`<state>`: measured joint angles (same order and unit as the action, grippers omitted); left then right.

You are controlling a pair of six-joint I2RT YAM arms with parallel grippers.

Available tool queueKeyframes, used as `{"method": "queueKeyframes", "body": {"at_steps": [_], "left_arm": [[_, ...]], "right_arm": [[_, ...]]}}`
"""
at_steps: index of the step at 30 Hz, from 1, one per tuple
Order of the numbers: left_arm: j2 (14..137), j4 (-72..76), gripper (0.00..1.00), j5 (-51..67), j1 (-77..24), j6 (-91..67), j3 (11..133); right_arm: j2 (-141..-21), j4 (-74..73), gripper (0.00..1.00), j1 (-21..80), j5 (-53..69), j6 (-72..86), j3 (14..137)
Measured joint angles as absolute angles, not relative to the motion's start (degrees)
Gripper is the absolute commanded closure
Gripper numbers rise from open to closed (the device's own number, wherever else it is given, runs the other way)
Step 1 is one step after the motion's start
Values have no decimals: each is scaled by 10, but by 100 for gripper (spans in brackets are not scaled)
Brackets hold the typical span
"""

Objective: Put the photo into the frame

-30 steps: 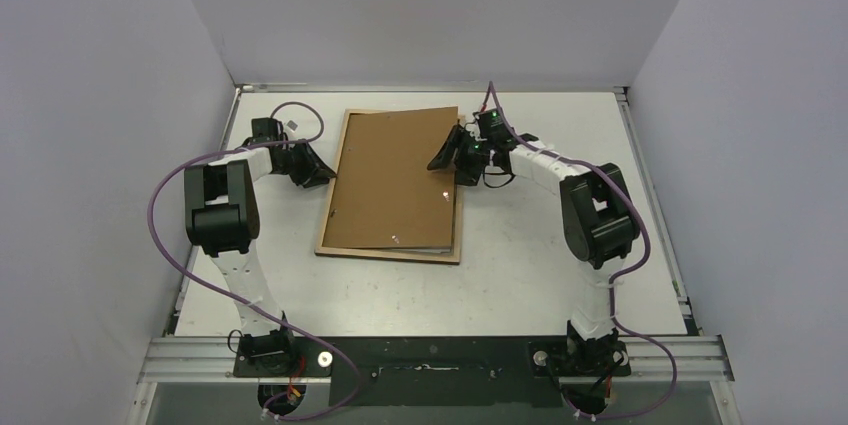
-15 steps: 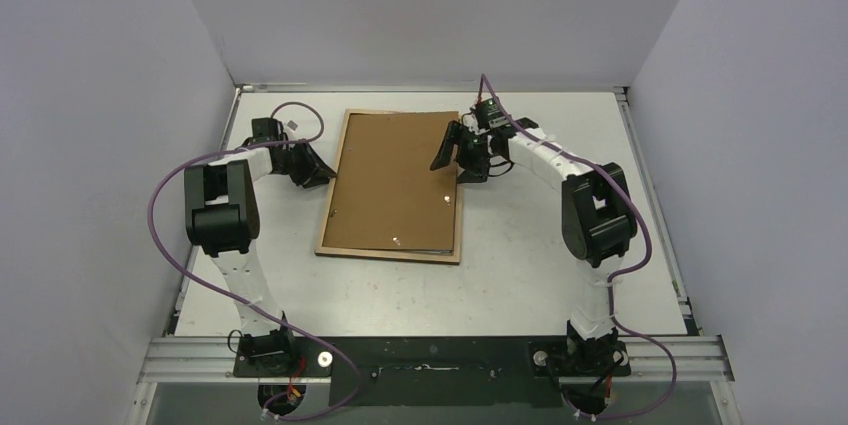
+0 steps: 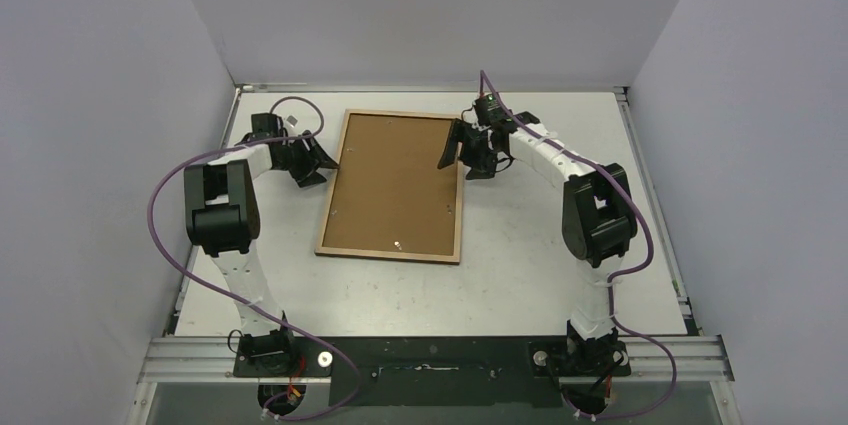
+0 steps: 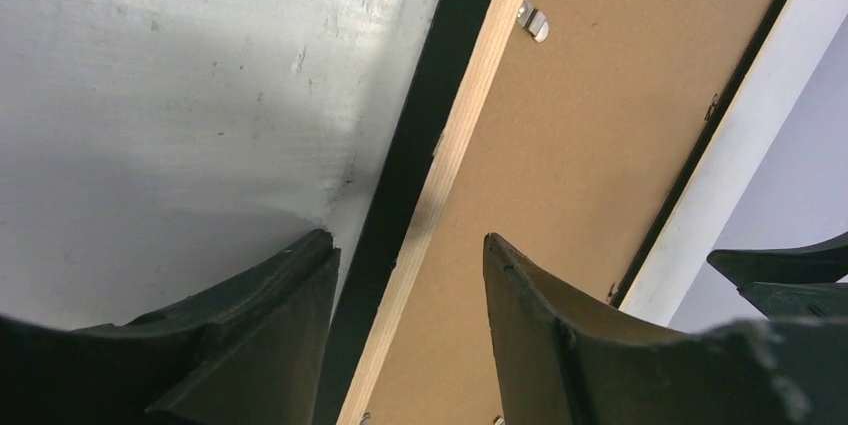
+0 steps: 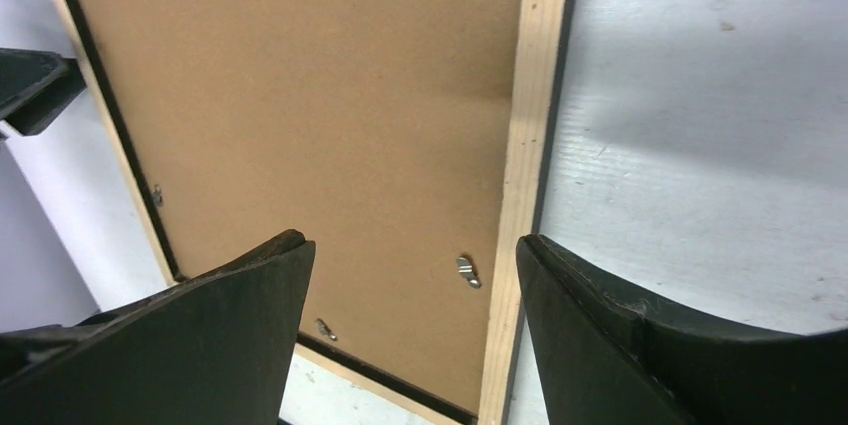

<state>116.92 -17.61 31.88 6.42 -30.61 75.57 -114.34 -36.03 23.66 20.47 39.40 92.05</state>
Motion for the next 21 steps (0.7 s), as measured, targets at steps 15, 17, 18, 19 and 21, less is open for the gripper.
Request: {"method": "queueKeyframes", "body": {"at_steps": [15,17,18,19,21], "left_arm": [[1174,-220,51,307,51,-280,779],[1174,-224,52,307,44,-280,778],[1173,-224,52,304,40,-279,778],[1173,-224,53,304,38,-279,776],[1169,-220,54,304,35,-280,768]], "right_arm": [[-1142,-356,18,227,155,375,862],[-1142,-350,20,227,161,375,859],[-1142,-346,21,227,165,374,857],[-1142,-342,21,227,170,372,855],[-1142,-339,22,228,176,370,852]]}}
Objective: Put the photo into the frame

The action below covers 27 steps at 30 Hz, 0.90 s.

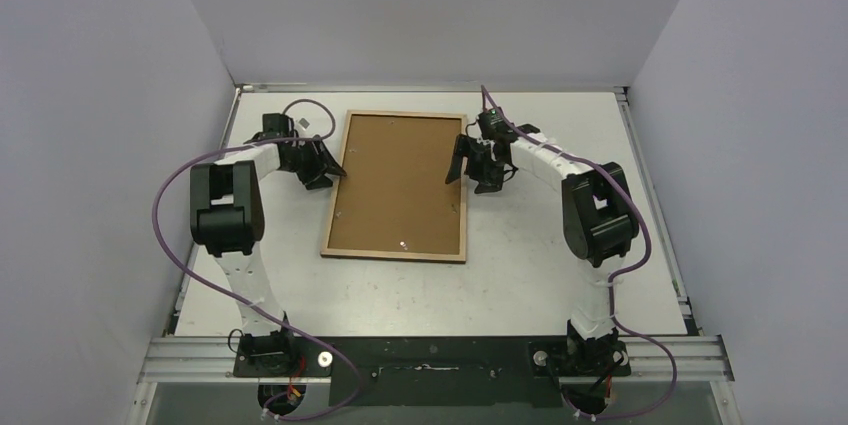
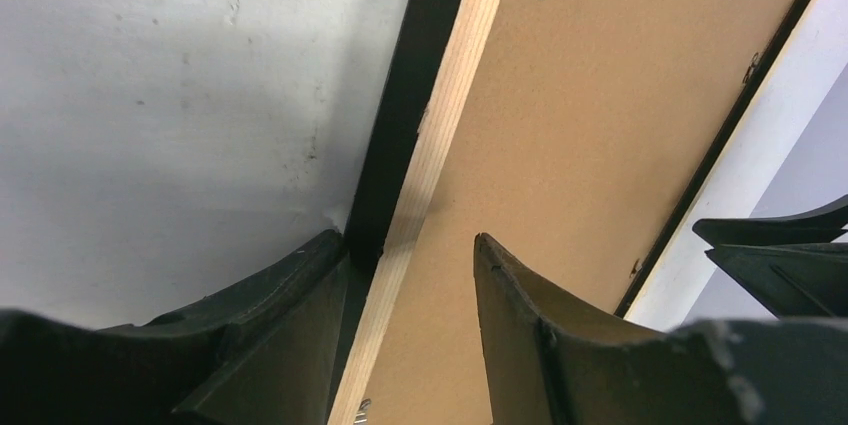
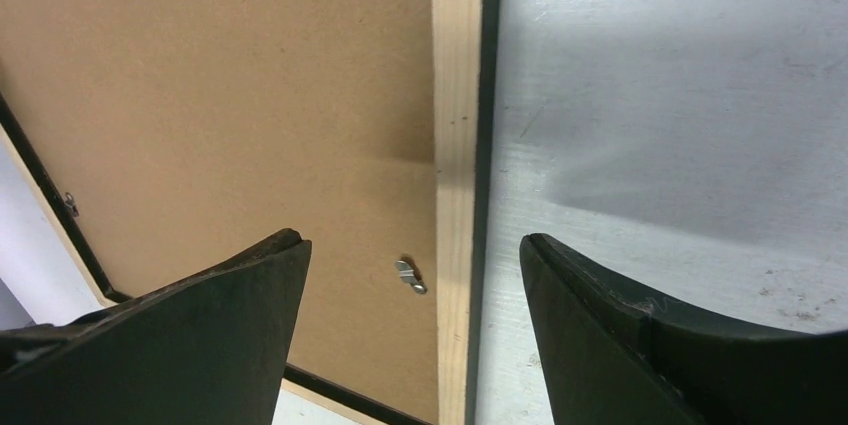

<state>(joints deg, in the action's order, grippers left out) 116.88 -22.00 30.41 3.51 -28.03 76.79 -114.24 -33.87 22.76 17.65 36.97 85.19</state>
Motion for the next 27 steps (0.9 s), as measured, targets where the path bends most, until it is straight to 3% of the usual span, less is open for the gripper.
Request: {"method": "queueKeyframes", "body": {"at_steps": [27], "left_arm": [[1078,-215,54,232,-37,-295,658]], "right_arm": [[-1086,-382,25,273,140,273,747]]}}
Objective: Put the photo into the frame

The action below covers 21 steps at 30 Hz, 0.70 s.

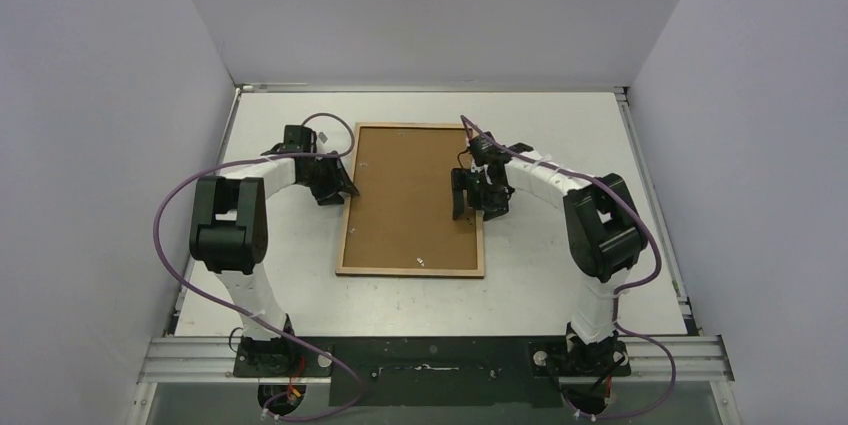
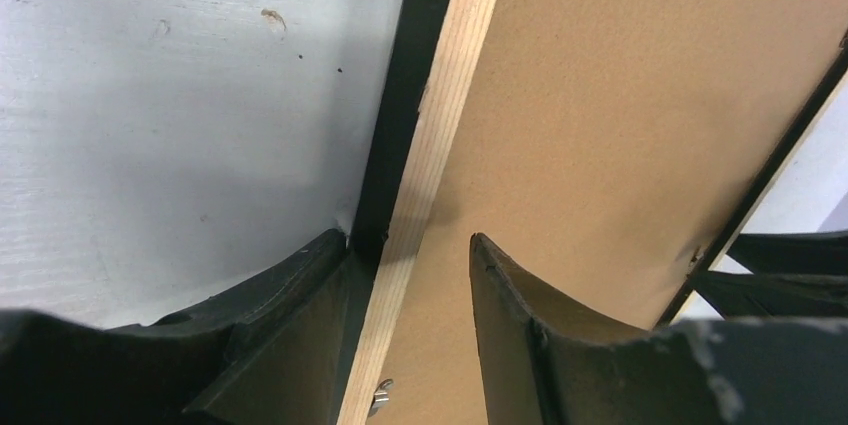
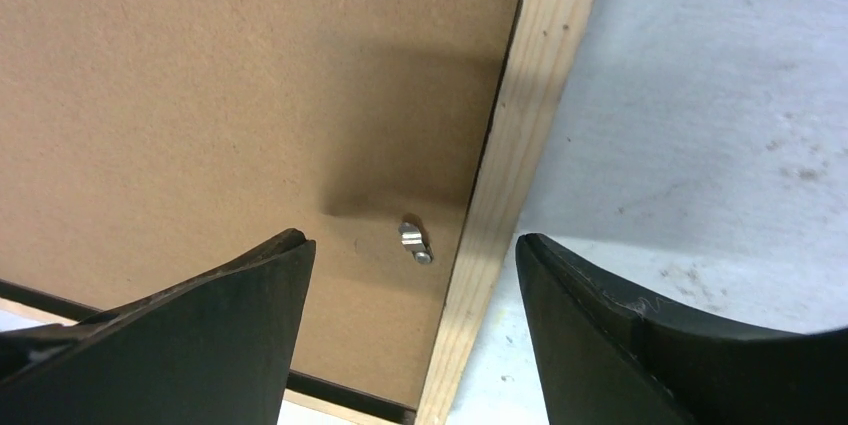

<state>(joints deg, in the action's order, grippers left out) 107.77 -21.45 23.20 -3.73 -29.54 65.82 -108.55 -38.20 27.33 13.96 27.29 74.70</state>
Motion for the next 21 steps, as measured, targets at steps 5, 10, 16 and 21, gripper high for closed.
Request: {"method": "queueKeyframes", "body": {"at_steps": [5,10,16,21], "left_arm": [[1067,-227,54,199,-42,-290,655],[1066,-232,57,190,-42,-281,655],[1066,-234,62,186,-42,-276,655],[1066,-238,64,183,-42,-270,655]], "right_arm": [[-1061,-394,25,285,93,256,741],[-1056,-402,27,296,62,231,741],[-1056,-406,30,305,53,215,741],[-1057,-405,33,308,50,214,741]]}}
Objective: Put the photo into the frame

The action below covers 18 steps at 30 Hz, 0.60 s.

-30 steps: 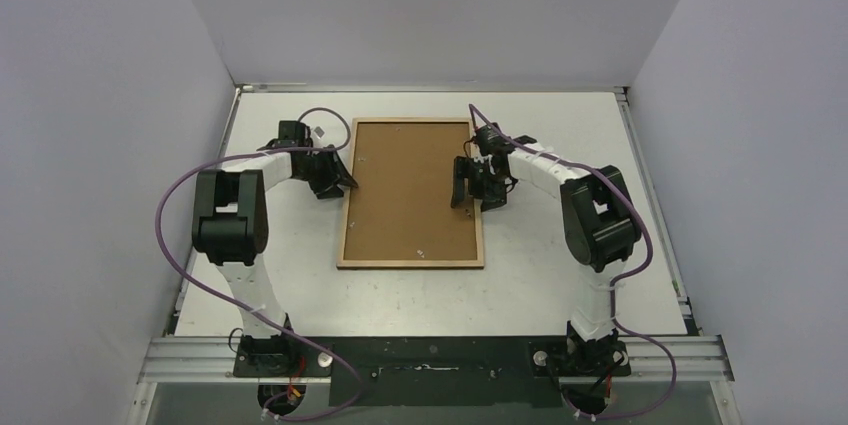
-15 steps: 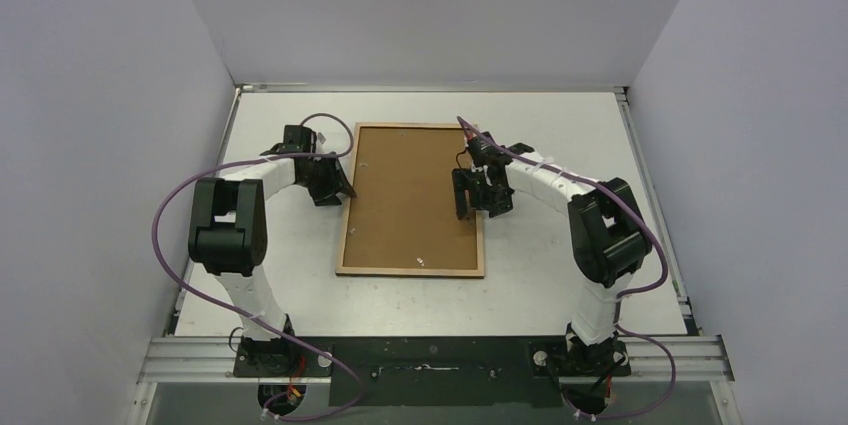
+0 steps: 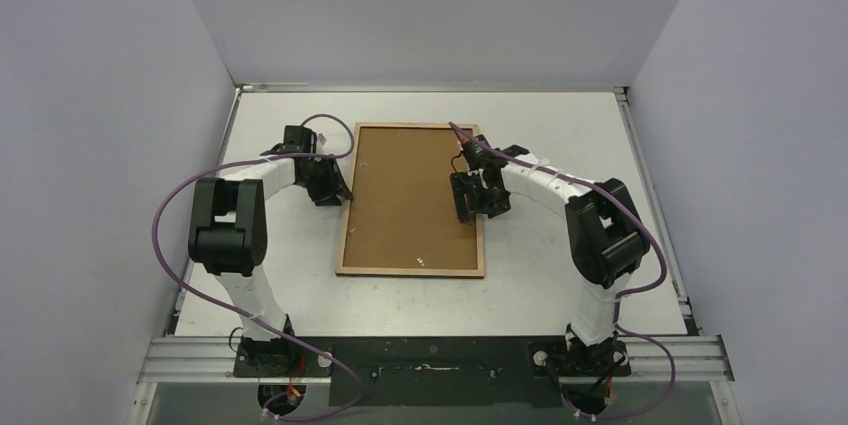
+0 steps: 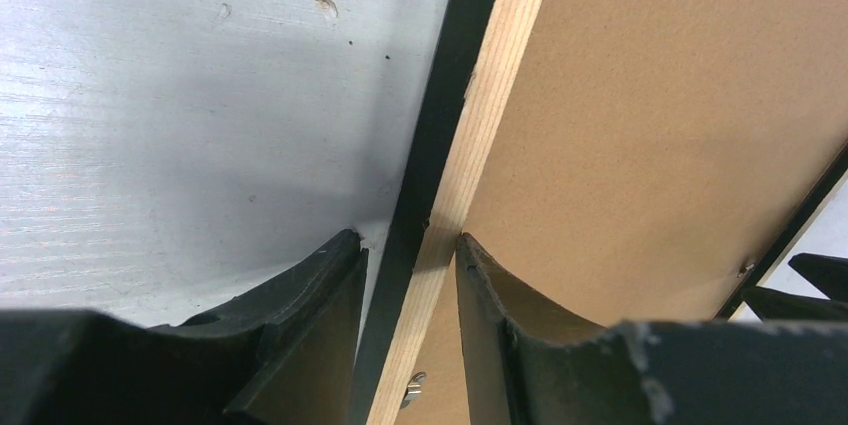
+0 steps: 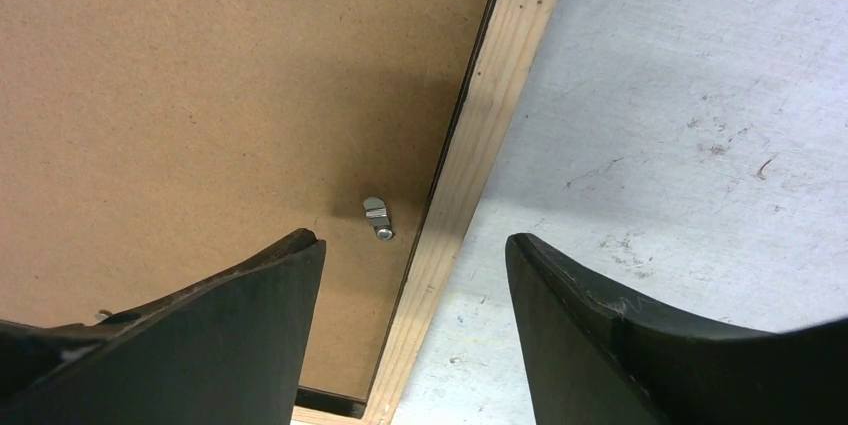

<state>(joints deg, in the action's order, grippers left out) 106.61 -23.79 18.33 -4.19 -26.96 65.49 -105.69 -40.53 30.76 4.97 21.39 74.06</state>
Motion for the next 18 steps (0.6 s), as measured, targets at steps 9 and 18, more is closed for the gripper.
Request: {"method": "queueKeyframes", "body": {"at_steps": [9,18], "left_arm": [[1066,-239,66,184,-42,-265,655],[1067,-239,67,187,-42,-265,655]], "right_arm": [[-1065,-395,35,309,42,214,741],[-1084,-394,39,309,31,215,746]]}}
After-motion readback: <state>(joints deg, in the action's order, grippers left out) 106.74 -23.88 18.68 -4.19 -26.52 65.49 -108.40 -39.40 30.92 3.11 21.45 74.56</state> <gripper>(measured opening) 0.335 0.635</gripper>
